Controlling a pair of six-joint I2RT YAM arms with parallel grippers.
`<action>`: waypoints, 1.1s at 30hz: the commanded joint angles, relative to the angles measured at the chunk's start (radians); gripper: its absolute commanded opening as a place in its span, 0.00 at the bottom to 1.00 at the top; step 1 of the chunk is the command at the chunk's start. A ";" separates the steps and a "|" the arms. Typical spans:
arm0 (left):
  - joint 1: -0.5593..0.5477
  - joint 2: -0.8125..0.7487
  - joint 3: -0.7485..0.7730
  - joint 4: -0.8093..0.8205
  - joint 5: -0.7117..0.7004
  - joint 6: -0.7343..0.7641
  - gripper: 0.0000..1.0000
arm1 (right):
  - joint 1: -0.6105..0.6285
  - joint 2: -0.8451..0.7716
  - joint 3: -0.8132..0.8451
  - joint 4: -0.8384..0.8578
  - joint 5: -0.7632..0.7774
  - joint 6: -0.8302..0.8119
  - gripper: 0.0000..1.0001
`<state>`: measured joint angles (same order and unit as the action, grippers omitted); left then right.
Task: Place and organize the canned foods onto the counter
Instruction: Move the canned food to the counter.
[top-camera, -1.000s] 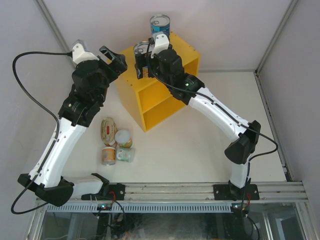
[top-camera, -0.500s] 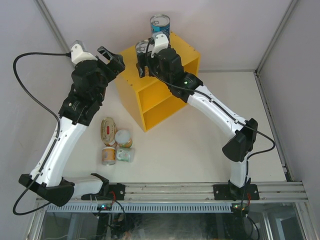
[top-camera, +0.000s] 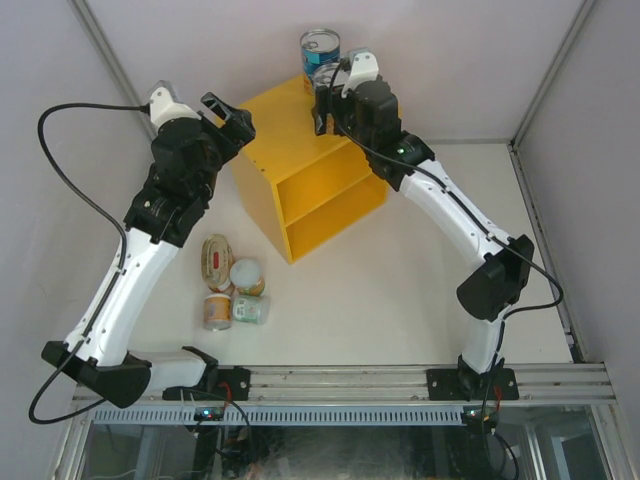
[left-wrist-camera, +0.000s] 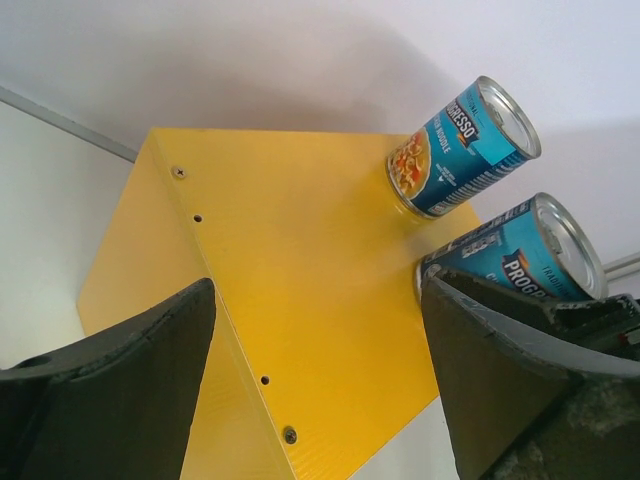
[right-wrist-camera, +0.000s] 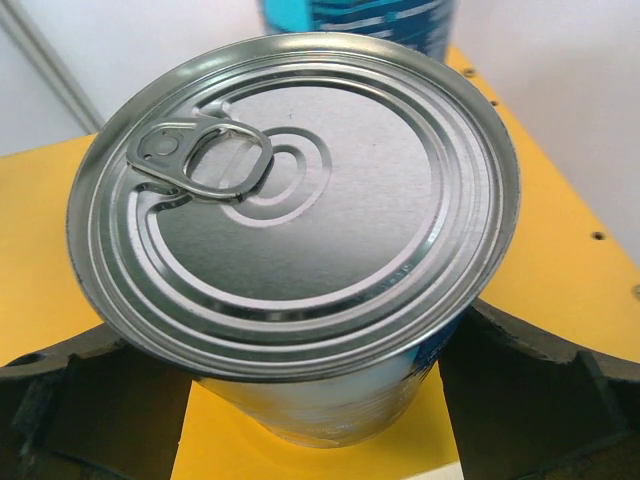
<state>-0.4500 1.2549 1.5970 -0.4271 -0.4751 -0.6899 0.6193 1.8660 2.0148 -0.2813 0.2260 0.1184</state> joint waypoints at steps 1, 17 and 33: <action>0.005 -0.002 0.004 0.040 0.012 -0.013 0.87 | -0.045 -0.053 0.004 0.046 0.012 -0.003 0.42; 0.012 -0.014 -0.026 0.034 0.009 -0.003 0.87 | -0.125 0.035 0.108 0.035 0.003 -0.024 0.43; 0.020 -0.003 -0.016 0.031 0.042 0.013 0.87 | -0.136 0.018 0.113 0.018 -0.007 0.009 0.92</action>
<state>-0.4377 1.2587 1.5661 -0.4278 -0.4568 -0.6884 0.4973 1.9190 2.0869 -0.3031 0.2226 0.1013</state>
